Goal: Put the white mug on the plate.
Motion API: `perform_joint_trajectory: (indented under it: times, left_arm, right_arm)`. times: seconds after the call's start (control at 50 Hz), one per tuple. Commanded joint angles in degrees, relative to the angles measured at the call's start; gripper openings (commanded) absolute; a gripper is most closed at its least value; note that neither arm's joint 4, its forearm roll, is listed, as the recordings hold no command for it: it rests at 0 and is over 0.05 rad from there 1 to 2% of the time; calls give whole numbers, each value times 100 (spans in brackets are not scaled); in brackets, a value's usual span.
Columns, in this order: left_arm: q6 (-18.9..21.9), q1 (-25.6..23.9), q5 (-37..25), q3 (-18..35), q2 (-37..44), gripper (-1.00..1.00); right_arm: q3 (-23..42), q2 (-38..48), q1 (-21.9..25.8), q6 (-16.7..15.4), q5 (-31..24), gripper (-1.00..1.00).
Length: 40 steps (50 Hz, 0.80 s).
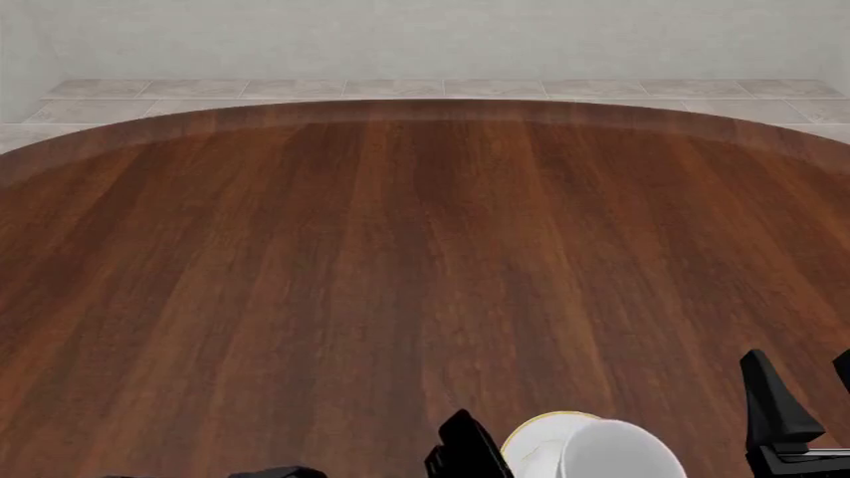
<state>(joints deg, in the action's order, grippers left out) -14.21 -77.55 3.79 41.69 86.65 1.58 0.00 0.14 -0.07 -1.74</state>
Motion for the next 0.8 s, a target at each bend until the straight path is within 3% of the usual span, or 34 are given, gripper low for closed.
perform_joint_trajectory:
  times: [0.02, 0.46, 0.48, 0.8]
  left_arm:
    - [-70, -14, -31, 103, 102, -100]
    - [-43, -71, 15, 134, 262, -100]
    - [-29, -72, 2, 140, 276, 100]
    - [-3, -135, -60, 197, 303, 100]
  right_arm:
    - [-33, 10, -10, -2, 54, 100]
    - [-33, 10, -10, -1, 53, 100]
    - [-33, 10, -10, -1, 55, 100]
    - [-33, 10, -10, -2, 54, 100]
